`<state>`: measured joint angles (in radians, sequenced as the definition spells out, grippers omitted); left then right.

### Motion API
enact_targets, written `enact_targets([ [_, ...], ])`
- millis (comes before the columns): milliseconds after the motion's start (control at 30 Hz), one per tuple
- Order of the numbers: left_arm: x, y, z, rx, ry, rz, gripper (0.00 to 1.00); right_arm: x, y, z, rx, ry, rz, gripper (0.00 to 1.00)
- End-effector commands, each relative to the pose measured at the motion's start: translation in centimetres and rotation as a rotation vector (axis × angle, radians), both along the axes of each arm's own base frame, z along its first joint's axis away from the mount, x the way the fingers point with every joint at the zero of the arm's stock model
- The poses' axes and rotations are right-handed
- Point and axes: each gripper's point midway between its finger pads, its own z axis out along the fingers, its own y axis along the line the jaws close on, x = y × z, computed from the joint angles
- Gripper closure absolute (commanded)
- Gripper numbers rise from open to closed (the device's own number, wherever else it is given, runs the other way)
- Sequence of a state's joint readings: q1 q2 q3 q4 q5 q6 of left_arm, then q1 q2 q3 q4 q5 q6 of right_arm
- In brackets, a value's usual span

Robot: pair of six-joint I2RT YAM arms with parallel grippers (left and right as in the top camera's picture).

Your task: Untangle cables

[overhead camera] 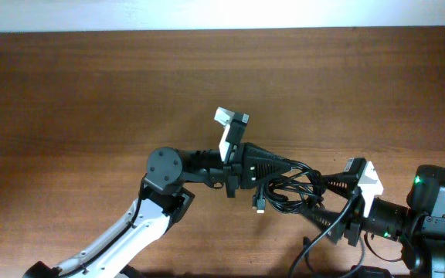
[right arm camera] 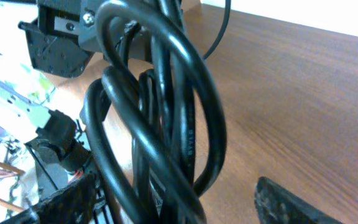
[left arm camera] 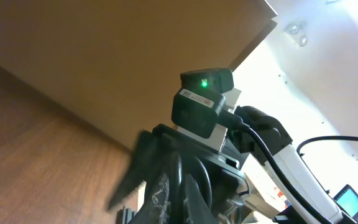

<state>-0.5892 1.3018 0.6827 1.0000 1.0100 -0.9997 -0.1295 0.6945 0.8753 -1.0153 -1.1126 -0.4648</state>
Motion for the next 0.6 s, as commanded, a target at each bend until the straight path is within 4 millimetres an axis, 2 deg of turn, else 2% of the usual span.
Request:
enact_targets([
  [0, -0.1, 0.0, 0.9, -0.016, 0.007, -0.007, 1.0, -0.3, 0.2, 0.9, 0.016, -0.029, 0.021, 0.72],
  [67, -0.1, 0.0, 0.9, -0.015, 0.012, -0.008, 1.0, -0.3, 0.2, 0.9, 0.015, -0.027, 0.02, 0.96],
  [167, 0.3, 0.4, 1.3, -0.026, 0.069, -0.009, 1.0, 0.2, -0.4, 0.1, -0.033, -0.013, -0.026, 0.96],
  [233, 0.7, 1.9, 2.4, -0.053, 0.122, -0.021, 1.0, 0.4, -0.7, -0.5, -0.062, 0.004, -0.053, 0.96],
  [333, 2.0, 3.0, 2.3, -0.046, 0.219, -0.006, 1.0, 0.4, -0.7, -0.4, -0.057, 0.002, -0.048, 0.96],
  [367, 2.1, 3.1, 2.4, -0.046, 0.247, -0.007, 0.95, 0.4, -0.7, -0.5, -0.057, 0.002, -0.048, 0.96],
  [433, 2.5, 3.5, 2.4, -0.043, 0.398, -0.029, 0.94, 0.4, -0.7, -0.5, -0.057, 0.003, -0.049, 0.96],
  [467, 2.7, 3.7, 2.4, -0.041, 0.528, -0.053, 0.95, 0.4, -0.7, -0.5, -0.057, 0.003, -0.048, 0.96],
  [567, 2.7, 3.9, 2.2, -0.021, 0.671, -0.092, 0.95, 0.4, -0.7, -0.5, -0.057, 0.004, -0.048, 0.96],
])
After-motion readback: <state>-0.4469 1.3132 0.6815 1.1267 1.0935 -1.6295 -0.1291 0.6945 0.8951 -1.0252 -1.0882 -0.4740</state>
